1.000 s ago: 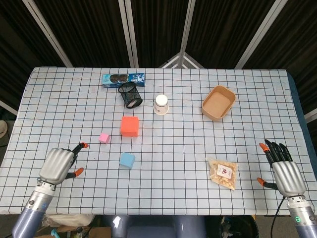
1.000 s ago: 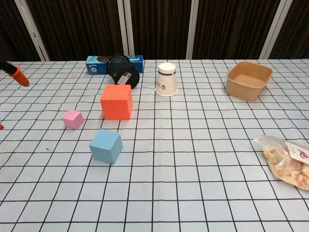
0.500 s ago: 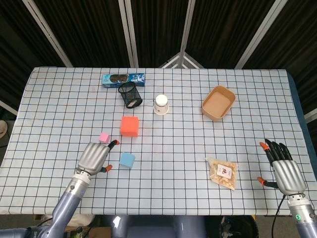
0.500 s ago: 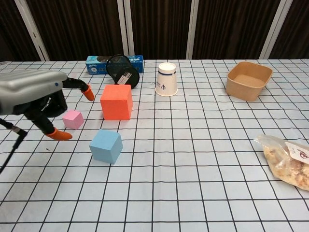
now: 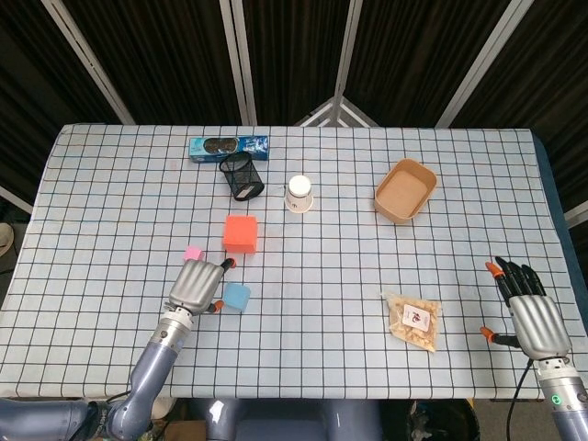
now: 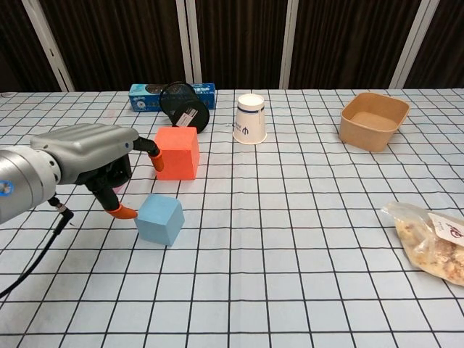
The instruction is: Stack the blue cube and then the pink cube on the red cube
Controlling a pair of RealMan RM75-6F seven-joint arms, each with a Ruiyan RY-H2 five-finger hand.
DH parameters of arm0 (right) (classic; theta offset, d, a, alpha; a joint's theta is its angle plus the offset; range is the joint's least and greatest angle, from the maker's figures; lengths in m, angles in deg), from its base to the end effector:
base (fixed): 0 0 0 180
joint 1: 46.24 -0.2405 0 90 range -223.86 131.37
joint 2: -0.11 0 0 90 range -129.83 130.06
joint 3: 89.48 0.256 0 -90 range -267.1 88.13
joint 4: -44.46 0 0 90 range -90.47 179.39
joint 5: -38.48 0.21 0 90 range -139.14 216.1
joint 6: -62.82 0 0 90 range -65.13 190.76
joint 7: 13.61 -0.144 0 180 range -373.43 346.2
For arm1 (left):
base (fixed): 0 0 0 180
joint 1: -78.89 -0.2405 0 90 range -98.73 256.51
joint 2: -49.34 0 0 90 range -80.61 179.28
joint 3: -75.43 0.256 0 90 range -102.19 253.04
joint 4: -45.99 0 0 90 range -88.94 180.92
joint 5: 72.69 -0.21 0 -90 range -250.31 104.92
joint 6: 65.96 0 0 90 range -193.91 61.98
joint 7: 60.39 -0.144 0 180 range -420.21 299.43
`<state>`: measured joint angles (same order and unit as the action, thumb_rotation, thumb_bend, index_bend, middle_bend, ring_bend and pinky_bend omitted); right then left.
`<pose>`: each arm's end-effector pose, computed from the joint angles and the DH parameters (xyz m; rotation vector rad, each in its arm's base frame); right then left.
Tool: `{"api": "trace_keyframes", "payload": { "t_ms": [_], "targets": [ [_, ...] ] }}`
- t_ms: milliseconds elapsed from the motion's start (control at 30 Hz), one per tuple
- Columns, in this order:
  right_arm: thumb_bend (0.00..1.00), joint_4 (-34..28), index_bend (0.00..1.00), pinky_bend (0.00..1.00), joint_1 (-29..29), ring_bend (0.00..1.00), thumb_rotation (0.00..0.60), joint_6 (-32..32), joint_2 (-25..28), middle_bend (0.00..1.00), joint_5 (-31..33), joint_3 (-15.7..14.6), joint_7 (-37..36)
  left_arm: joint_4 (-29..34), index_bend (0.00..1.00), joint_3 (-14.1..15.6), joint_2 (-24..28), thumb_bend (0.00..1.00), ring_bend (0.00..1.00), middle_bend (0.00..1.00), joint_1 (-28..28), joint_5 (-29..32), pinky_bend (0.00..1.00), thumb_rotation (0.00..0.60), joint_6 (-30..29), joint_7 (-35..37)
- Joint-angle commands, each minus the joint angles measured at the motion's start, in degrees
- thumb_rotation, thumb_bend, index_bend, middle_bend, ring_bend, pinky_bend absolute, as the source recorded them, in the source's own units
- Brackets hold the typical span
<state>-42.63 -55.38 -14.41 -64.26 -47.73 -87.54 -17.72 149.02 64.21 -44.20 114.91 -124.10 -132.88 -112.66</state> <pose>-0.3244 -0.2023 0.1476 1.5023 -0.9559 0.8484 -0.1190 0.2790 -0.0288 -1.8387 -0.9067 -0.7436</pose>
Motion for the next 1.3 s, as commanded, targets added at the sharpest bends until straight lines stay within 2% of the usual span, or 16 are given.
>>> {"api": "trace_keyframes", "payload": {
  "t_ms": [33,633,967,1300],
  "targets": [
    [0.09,-0.04,0.00,0.00,0.03,0.02,0.600,-0.12,-0.04,0.04,-0.14,-0.05,0.10,0.01,0.29,0.52,-0.04,0.22,0.73,0.90,0.36,0.00,0.73,0.600,-0.18,0.31],
    [0.09,-0.38,0.00,0.00,0.23,0.02,0.600,-0.45,0.26,0.04,0.05,-0.02,-0.15,-0.70,0.28,3.30,-1.31,0.22,0.73,0.90,3.12,2.21,0.73,0.600,-1.06,-0.88],
    [0.09,-0.27,0.00,0.00,0.32,0.02,0.600,-0.63,0.50,0.04,-0.02,-0.01,-0.93,-2.66,0.36,4.03,-3.08,0.22,0.73,0.90,4.27,2.10,0.73,0.600,-1.51,-0.14],
    [0.09,-0.20,0.00,0.00,0.34,0.02,0.600,-0.64,0.58,0.04,-0.17,-0.09,-1.25,-3.21,0.38,4.57,-3.47,0.22,0.73,0.90,4.87,2.41,0.73,0.600,-2.15,0.10]
  ]
}}
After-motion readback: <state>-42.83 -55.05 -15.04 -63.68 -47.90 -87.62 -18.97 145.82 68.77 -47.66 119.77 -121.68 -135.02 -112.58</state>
